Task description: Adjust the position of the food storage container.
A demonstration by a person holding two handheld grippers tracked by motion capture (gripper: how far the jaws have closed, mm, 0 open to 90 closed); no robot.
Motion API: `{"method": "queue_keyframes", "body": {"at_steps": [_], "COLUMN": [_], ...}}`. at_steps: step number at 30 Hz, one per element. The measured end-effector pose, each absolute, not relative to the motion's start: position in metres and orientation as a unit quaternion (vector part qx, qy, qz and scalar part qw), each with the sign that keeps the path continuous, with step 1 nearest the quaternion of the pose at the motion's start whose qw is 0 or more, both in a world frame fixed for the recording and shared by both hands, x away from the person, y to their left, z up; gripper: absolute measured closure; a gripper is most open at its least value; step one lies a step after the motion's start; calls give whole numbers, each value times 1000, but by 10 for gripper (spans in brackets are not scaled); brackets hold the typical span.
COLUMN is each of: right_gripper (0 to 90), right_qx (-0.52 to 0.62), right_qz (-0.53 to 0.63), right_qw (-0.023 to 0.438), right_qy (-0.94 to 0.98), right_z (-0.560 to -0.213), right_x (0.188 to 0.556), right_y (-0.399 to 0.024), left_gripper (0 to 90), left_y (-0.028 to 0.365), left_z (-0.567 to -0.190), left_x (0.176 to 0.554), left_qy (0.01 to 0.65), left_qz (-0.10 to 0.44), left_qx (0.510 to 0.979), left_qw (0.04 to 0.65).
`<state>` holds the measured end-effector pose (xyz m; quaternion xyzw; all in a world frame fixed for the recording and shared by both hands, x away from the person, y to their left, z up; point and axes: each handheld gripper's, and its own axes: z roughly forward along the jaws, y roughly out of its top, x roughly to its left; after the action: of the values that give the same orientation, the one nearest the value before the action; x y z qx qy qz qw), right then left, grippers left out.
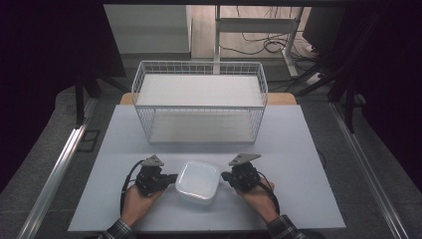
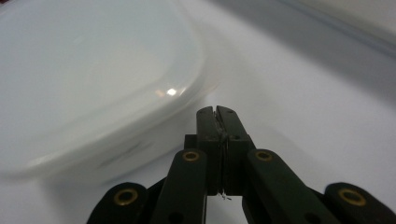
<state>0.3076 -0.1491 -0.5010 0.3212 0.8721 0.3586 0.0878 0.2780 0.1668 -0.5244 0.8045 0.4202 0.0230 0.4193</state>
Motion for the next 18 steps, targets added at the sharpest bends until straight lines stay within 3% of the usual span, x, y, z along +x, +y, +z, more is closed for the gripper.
{"method": "queue_keyframes", "body": {"at_steps": [15, 18], "right_gripper": [880, 865], "right_qx": [328, 327], "right_qz": [366, 362], "right_qw": [88, 92], "right_qy": [867, 868], "right_z": [-496, -496], "right_x": [292, 291], "right_y": [-163, -166], "left_gripper": [892, 789], "left_y": [146, 150], "left_z": [-523, -520], "left_x": [250, 250], "left_qy": [393, 395], "left_qz": [5, 39], "left_qx": [817, 819], "left_qw": [422, 414]}}
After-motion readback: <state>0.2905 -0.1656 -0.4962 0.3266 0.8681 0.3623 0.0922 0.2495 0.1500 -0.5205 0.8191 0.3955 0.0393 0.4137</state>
